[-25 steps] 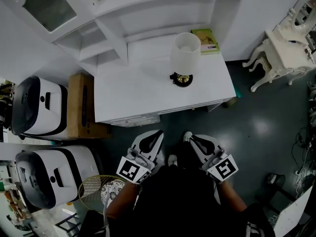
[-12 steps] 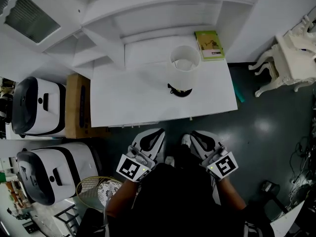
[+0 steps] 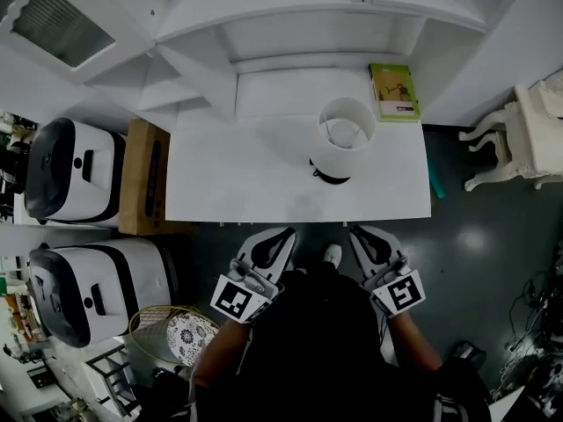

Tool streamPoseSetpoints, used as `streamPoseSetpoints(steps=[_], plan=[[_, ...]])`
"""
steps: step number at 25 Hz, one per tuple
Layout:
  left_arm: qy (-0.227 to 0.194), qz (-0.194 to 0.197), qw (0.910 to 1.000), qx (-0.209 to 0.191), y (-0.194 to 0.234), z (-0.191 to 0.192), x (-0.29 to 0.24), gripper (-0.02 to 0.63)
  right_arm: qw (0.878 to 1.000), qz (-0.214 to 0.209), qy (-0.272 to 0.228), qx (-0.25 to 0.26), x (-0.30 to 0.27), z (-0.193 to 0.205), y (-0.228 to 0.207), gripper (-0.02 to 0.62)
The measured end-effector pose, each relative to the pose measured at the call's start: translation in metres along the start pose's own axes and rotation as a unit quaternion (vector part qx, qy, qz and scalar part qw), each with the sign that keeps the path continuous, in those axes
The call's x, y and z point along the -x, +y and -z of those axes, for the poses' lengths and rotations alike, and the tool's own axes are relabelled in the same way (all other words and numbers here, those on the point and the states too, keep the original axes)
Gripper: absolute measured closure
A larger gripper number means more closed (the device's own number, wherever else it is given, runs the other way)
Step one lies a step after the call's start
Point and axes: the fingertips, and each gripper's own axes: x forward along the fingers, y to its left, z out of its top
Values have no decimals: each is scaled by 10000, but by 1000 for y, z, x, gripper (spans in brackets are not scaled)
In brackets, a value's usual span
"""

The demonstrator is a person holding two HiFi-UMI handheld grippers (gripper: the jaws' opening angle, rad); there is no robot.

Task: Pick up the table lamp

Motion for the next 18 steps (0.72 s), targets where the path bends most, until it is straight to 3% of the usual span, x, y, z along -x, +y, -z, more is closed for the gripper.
streamPoseSetpoints(steps=[3,11,18], plan=[[-240,-162,9995,-102,11,-6,-1,588,9997,186,112,86,-5,14,-16,551],[76,-285,9995,57,40,30,-4,588,9991,104,403,-92,-35,46,-28,549],[313,-372,9986,193,51,54,2,588,9962,526,686,92,-56,89,-51,549]])
